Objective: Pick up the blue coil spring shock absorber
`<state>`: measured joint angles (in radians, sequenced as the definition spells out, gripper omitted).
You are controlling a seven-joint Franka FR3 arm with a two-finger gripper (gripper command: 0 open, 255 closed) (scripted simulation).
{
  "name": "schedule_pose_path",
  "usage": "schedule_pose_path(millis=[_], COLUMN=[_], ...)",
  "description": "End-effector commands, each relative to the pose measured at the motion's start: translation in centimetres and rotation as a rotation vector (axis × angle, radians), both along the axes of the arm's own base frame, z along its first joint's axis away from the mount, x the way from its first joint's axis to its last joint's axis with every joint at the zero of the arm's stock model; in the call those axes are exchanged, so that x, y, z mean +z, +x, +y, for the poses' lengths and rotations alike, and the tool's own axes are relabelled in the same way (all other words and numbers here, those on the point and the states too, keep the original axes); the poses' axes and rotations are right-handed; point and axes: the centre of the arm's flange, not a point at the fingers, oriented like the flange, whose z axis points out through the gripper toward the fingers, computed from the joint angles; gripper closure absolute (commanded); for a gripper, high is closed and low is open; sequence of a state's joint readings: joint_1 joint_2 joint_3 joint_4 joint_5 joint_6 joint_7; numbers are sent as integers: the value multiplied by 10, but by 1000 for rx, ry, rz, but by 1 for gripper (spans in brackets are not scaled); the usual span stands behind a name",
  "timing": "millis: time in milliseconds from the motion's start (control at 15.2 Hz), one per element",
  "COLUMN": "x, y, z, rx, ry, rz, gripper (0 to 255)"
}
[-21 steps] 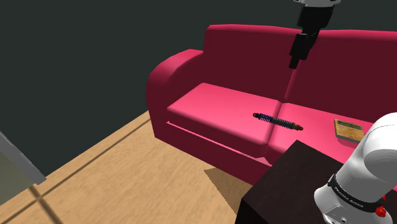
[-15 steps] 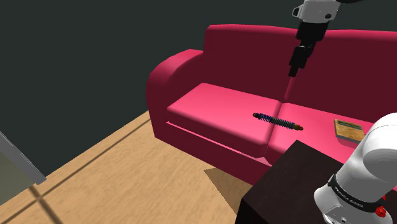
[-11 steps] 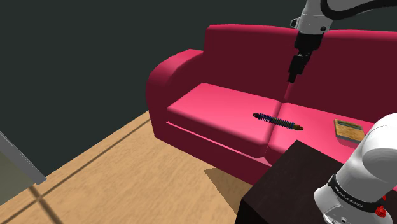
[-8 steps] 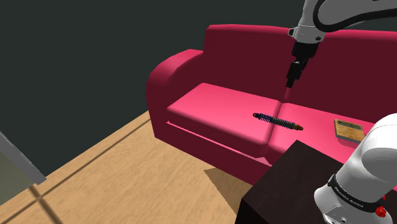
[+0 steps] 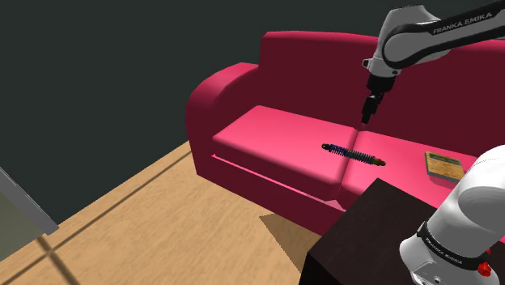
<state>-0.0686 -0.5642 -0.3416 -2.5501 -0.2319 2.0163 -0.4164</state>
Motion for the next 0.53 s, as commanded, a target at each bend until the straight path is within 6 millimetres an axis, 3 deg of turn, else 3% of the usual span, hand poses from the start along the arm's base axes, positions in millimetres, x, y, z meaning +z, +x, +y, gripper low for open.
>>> schedule_pose_path(millis=[0, 462], x=[-23, -93], y=[5, 24], z=[-18, -78], rx=[7, 27], ry=[2, 16], rz=[3, 17], gripper=[0, 0])
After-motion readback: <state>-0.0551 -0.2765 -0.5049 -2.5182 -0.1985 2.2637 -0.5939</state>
